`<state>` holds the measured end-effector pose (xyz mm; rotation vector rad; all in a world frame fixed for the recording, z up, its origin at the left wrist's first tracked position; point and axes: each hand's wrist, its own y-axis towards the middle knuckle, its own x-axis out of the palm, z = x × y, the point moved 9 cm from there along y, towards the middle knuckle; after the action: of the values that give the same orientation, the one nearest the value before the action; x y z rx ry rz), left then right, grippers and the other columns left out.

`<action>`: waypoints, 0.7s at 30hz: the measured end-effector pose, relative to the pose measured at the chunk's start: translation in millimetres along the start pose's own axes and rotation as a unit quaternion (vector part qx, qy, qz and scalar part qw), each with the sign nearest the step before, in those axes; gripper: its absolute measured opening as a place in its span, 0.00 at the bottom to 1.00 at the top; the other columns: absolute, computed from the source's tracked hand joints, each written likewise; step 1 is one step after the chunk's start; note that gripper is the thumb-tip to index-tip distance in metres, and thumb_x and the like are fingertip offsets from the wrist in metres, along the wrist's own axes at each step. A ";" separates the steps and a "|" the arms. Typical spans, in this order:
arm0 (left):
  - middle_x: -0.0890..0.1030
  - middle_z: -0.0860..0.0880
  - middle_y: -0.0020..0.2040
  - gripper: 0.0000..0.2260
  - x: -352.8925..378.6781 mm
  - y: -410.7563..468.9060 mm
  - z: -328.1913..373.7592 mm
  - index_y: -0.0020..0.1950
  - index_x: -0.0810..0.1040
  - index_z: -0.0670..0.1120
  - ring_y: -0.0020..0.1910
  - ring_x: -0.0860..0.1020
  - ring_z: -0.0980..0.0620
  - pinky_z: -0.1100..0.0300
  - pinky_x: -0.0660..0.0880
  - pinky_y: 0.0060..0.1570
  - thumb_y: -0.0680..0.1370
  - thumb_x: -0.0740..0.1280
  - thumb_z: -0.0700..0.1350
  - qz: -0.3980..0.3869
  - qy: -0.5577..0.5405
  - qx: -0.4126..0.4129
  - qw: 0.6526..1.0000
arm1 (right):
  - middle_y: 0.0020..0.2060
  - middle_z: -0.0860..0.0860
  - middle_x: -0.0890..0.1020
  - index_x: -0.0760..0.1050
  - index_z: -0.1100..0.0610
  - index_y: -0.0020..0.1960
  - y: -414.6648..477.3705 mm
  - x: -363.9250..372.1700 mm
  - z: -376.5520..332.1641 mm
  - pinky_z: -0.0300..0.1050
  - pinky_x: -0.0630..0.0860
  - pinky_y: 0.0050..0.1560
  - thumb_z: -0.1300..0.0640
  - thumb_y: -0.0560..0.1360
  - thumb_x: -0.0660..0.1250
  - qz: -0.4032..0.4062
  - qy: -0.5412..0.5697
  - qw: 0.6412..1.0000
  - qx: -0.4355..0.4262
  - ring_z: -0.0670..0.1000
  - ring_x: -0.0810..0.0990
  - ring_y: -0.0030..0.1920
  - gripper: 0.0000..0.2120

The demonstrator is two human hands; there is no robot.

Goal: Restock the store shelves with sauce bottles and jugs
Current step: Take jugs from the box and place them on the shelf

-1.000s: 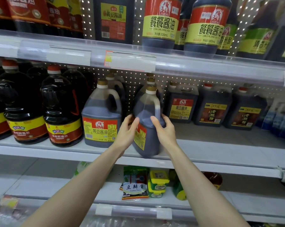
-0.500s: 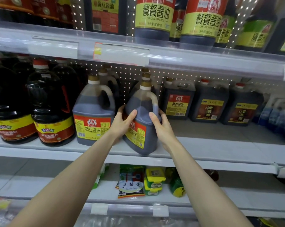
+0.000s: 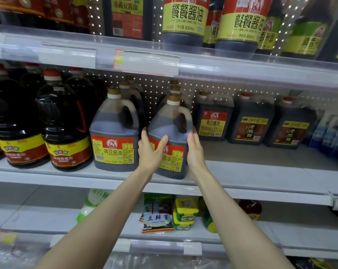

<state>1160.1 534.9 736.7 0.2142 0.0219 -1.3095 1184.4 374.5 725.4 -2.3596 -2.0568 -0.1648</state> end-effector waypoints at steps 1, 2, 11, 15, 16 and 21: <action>0.59 0.45 0.75 0.37 0.2 -3.3 0.3 0.79 0.48 0.50 0.73 0.61 0.46 0.45 0.63 0.71 0.77 0.65 0.58 0.007 0.010 0.009 1.000 | 0.70 0.51 0.70 0.58 0.52 0.77 2.8 -2.5 -0.1 0.40 0.77 0.53 0.45 0.82 0.52 0.006 -0.005 1.000 0.003 0.52 0.75 0.64 0.25; 0.58 0.45 0.75 0.36 0.2 -5.9 -0.6 0.79 0.48 0.49 0.73 0.60 0.46 0.46 0.62 0.71 0.78 0.65 0.56 0.012 0.020 0.015 1.000 | 0.68 0.52 0.73 0.61 0.53 0.76 5.3 -4.9 -0.3 0.43 0.77 0.55 0.45 0.82 0.53 0.013 -0.009 1.000 0.007 0.52 0.76 0.63 0.24; 0.60 0.49 0.75 0.35 0.8 -18.6 -8.8 0.77 0.52 0.55 0.72 0.62 0.53 0.54 0.61 0.71 0.76 0.67 0.56 -0.018 0.003 0.062 0.998 | 0.61 0.52 0.79 0.66 0.51 0.72 11.9 -16.9 2.4 0.47 0.77 0.54 0.41 0.82 0.50 0.024 -0.047 0.998 0.045 0.50 0.80 0.54 0.24; 0.72 0.54 0.68 0.31 4.4 -8.3 -21.9 0.72 0.61 0.59 0.66 0.72 0.58 0.52 0.71 0.67 0.73 0.67 0.64 -0.066 -0.007 0.045 0.997 | 0.50 0.42 0.78 0.62 0.49 0.73 0.1 -15.9 4.3 0.30 0.70 0.40 0.42 0.82 0.49 -0.028 -0.099 0.995 0.017 0.36 0.74 0.44 0.23; 0.75 0.54 0.65 0.26 6.7 -6.1 -25.3 0.71 0.62 0.58 0.62 0.74 0.61 0.57 0.74 0.63 0.75 0.68 0.58 -0.077 -0.021 0.043 0.996 | 0.48 0.41 0.78 0.62 0.49 0.73 -1.7 -14.4 6.6 0.29 0.70 0.39 0.42 0.82 0.50 -0.039 -0.103 0.994 0.015 0.36 0.74 0.44 0.22; 0.77 0.59 0.55 0.24 14.9 5.4 -37.6 0.69 0.62 0.51 0.48 0.78 0.71 0.74 0.74 0.44 0.77 0.68 0.46 -0.109 -0.049 0.035 0.992 | 0.57 0.49 0.78 0.63 0.50 0.70 -0.5 -9.4 30.0 0.37 0.74 0.50 0.40 0.78 0.54 -0.068 -0.117 0.991 0.018 0.43 0.78 0.51 0.24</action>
<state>1173.1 528.3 698.6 0.2103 -0.0859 -1.5384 1184.8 367.5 694.8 -2.3160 -2.3023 0.1559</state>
